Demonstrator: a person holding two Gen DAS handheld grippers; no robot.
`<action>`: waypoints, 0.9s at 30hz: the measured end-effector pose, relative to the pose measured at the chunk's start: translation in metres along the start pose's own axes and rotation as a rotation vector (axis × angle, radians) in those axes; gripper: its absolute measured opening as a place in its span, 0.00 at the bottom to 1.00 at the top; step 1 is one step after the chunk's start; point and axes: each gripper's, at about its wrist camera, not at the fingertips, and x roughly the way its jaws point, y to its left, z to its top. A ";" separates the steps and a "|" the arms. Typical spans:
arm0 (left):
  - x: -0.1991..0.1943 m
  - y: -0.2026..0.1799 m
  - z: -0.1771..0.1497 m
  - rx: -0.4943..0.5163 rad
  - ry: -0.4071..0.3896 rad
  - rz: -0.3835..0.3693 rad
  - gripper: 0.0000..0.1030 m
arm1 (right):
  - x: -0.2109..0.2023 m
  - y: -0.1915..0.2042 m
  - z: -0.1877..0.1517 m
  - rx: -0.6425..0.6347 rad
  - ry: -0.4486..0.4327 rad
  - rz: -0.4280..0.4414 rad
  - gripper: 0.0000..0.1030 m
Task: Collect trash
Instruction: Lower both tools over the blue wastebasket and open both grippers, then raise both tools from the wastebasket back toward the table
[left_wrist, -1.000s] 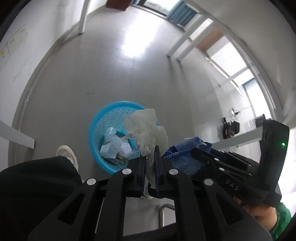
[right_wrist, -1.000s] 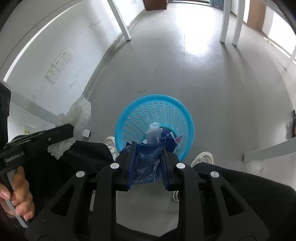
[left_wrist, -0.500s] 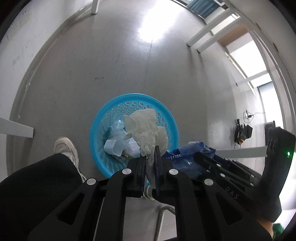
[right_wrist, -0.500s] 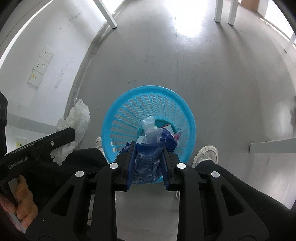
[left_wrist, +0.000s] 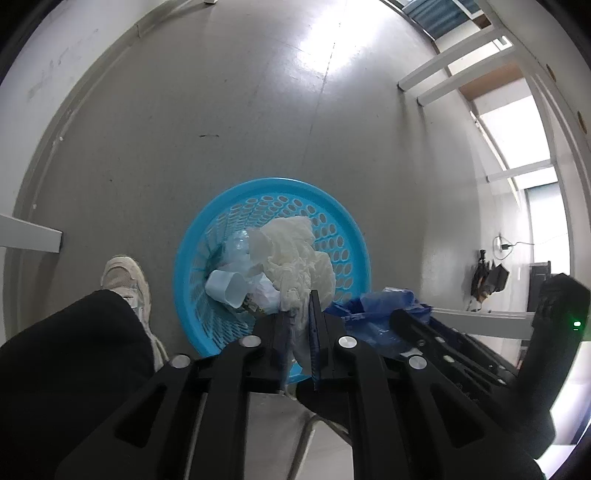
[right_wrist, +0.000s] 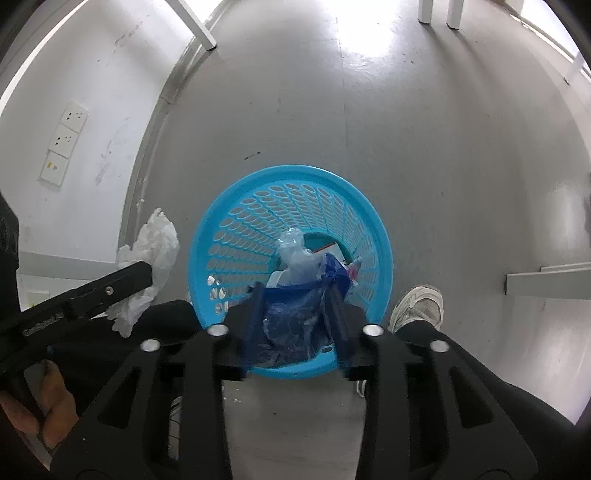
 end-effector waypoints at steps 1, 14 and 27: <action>0.001 0.000 0.002 -0.007 0.000 -0.017 0.33 | 0.001 -0.001 0.000 0.001 0.007 0.003 0.36; -0.017 -0.011 -0.006 0.037 -0.056 -0.007 0.53 | -0.015 0.006 -0.009 -0.027 -0.022 -0.031 0.58; -0.068 -0.022 -0.050 0.138 -0.163 0.120 0.56 | -0.091 0.026 -0.056 -0.127 -0.135 -0.035 0.73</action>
